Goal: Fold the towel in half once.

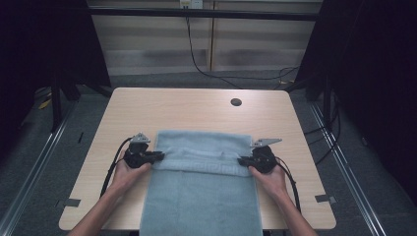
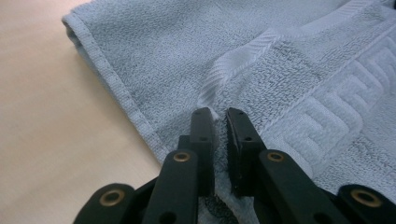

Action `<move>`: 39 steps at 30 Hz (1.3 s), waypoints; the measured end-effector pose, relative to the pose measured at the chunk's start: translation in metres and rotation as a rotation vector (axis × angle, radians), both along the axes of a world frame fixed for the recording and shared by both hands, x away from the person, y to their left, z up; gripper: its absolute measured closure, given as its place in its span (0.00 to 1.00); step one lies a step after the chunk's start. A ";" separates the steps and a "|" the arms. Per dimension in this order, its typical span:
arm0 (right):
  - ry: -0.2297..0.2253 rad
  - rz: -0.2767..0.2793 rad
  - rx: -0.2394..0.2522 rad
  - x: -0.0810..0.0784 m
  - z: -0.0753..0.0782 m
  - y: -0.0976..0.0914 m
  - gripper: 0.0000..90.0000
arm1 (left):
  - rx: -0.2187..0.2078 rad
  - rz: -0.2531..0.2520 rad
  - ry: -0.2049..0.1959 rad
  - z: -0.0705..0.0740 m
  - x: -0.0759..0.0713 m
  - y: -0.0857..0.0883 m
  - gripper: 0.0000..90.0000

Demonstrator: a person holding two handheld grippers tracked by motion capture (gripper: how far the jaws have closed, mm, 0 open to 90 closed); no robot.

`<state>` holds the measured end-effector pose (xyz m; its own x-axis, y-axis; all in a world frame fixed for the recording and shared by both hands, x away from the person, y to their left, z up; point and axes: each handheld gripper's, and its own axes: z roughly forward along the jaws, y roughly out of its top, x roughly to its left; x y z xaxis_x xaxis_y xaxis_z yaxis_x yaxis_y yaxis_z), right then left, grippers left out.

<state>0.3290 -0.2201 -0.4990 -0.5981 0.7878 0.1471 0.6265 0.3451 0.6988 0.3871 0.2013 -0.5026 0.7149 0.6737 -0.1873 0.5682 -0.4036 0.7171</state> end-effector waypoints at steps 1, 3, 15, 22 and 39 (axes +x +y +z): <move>-0.004 0.004 -0.003 0.007 0.000 0.000 0.94 | 0.008 0.004 0.003 0.001 0.006 -0.002 0.91; -0.011 -0.004 -0.014 0.020 0.000 0.001 0.94 | 0.024 0.003 0.001 0.001 0.018 -0.003 0.91; -0.021 -0.087 -0.031 0.084 -0.002 0.009 0.94 | -0.015 0.116 -0.007 -0.004 0.064 -0.004 0.91; -0.024 -0.137 -0.037 0.107 -0.003 0.016 0.94 | -0.032 0.156 -0.024 -0.007 0.072 -0.001 0.91; -0.075 -0.124 0.086 0.099 0.029 -0.002 0.95 | -0.152 0.166 -0.056 0.032 0.073 0.006 0.92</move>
